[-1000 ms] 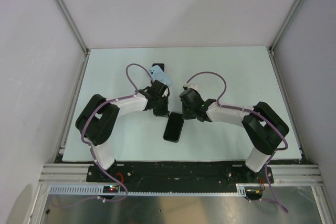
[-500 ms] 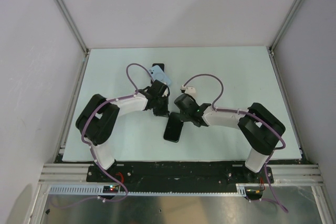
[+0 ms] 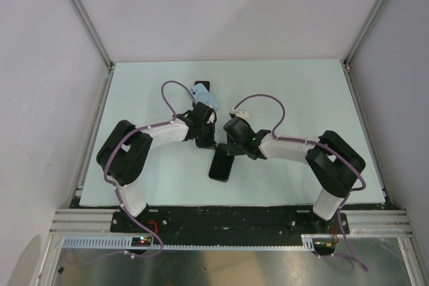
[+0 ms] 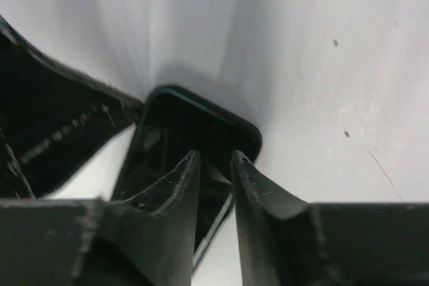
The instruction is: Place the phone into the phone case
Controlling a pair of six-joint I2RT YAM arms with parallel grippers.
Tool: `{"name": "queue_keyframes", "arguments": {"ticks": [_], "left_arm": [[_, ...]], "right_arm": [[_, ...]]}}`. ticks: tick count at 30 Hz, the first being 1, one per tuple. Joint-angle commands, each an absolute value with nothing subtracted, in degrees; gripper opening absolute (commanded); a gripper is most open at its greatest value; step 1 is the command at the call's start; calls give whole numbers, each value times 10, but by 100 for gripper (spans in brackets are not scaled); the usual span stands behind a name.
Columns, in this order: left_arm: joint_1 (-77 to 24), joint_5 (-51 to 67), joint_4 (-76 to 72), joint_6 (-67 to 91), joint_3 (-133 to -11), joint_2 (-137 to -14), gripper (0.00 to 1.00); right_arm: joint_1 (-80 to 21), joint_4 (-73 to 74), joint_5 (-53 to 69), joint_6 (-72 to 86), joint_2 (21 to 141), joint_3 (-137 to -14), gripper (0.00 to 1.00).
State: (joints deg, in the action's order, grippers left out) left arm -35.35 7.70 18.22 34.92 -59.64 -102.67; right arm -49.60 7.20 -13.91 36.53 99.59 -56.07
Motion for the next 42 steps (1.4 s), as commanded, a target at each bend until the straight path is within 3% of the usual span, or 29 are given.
{"name": "queue_keyframes", "arguments": {"ticks": [1, 6, 17, 25, 42], "left_arm": [[-352, 91, 161, 344, -597, -987, 7], [-351, 84, 160, 351, -561, -938, 22], [-372, 89, 153, 362, -454, -832, 38], [-396, 102, 134, 366, -431, -831, 39], [-415, 95, 120, 369, -433, -871, 30]], "right_arm": [[-476, 180, -92, 350, 932, -562, 35], [-481, 188, -87, 358, 868, -544, 49], [-548, 108, -11, 450, 812, -410, 50], [-574, 67, 5, 485, 818, -392, 50], [-586, 67, -46, 491, 869, -396, 47]]}}
